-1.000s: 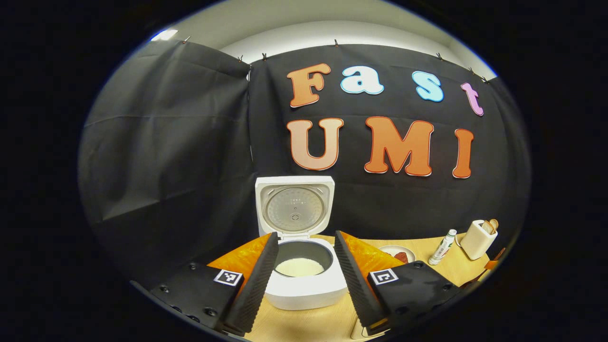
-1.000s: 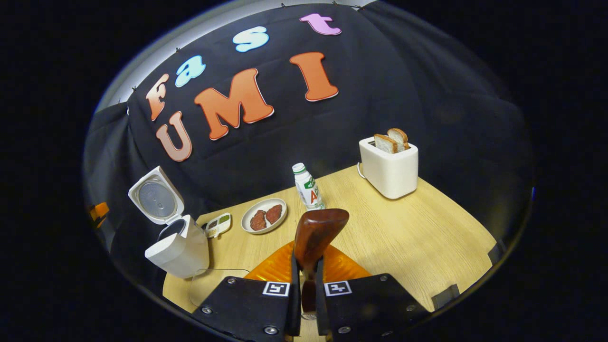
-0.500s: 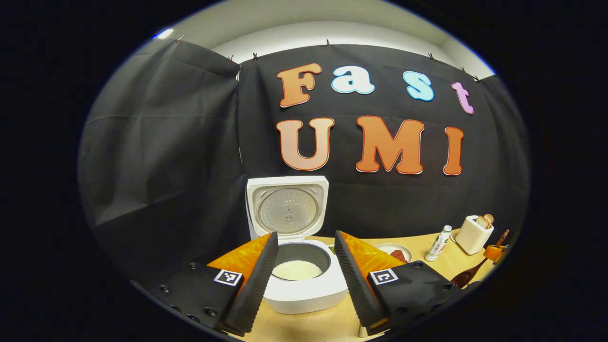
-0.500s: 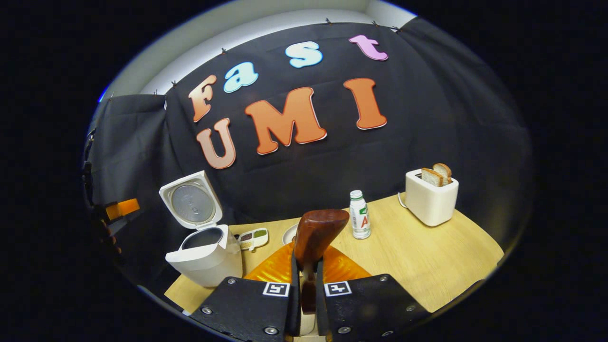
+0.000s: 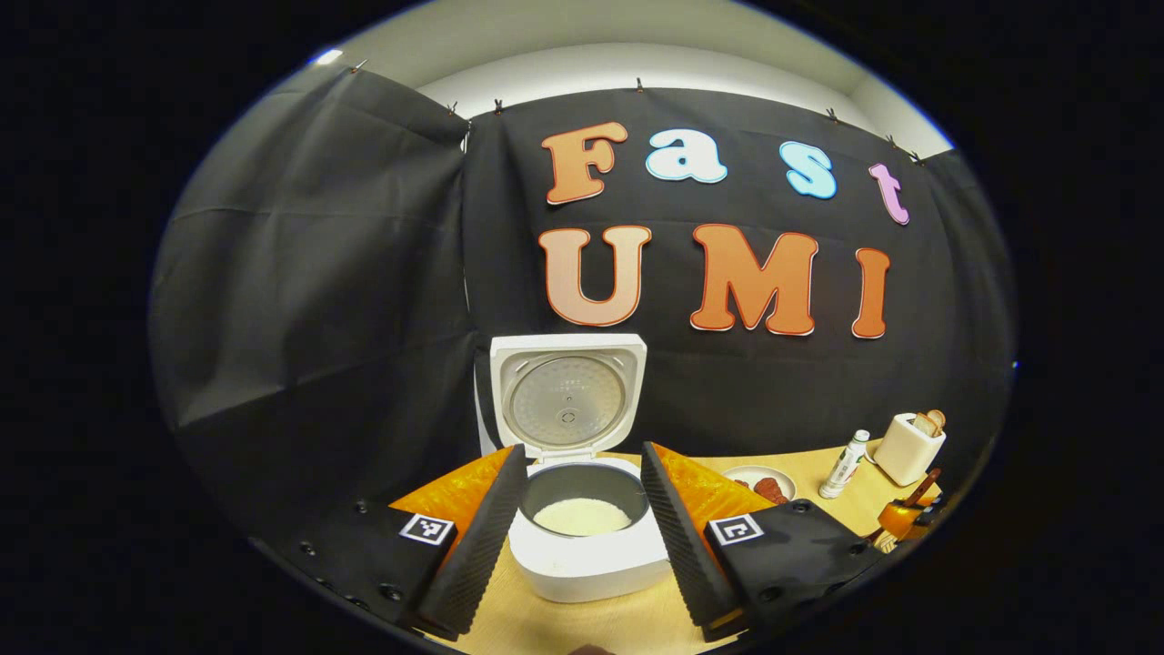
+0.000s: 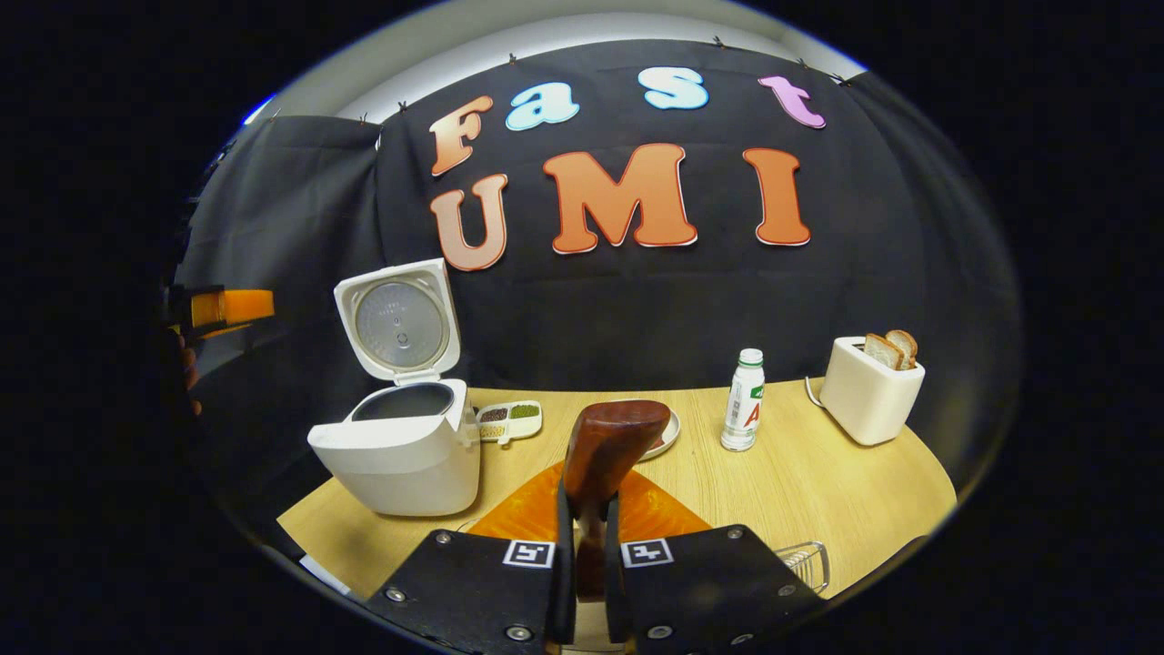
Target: Close the left gripper, press the button to open the rice cooker; take a wooden spoon from the chopstick holder with the right hand, scoop a spoonful of rice and pour it into the rice cooker, then put the wooden spoon back into the chopstick holder.
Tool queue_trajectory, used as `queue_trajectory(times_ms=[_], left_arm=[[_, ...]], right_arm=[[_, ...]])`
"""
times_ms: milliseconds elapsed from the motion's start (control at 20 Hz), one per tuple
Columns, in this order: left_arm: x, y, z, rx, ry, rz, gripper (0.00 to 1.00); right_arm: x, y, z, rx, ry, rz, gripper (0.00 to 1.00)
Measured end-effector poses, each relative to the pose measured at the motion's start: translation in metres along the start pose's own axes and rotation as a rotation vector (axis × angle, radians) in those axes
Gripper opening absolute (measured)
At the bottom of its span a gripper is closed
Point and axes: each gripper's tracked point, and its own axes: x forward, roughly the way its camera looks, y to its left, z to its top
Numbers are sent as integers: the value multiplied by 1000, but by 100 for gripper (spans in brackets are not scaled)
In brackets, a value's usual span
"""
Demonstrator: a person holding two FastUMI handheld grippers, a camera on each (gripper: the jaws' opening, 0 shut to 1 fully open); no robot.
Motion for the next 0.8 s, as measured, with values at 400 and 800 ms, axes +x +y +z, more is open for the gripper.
queue_trajectory(times_ms=[400, 800], left_arm=[[5, 20, -11, 8, 32, 15, 87], [16, 6, -22, -11, 70, -3, 87]], right_arm=[[1, -11, -55, -48, 107, -55, 13], [-12, -20, -71, -60, 157, -70, 13]])
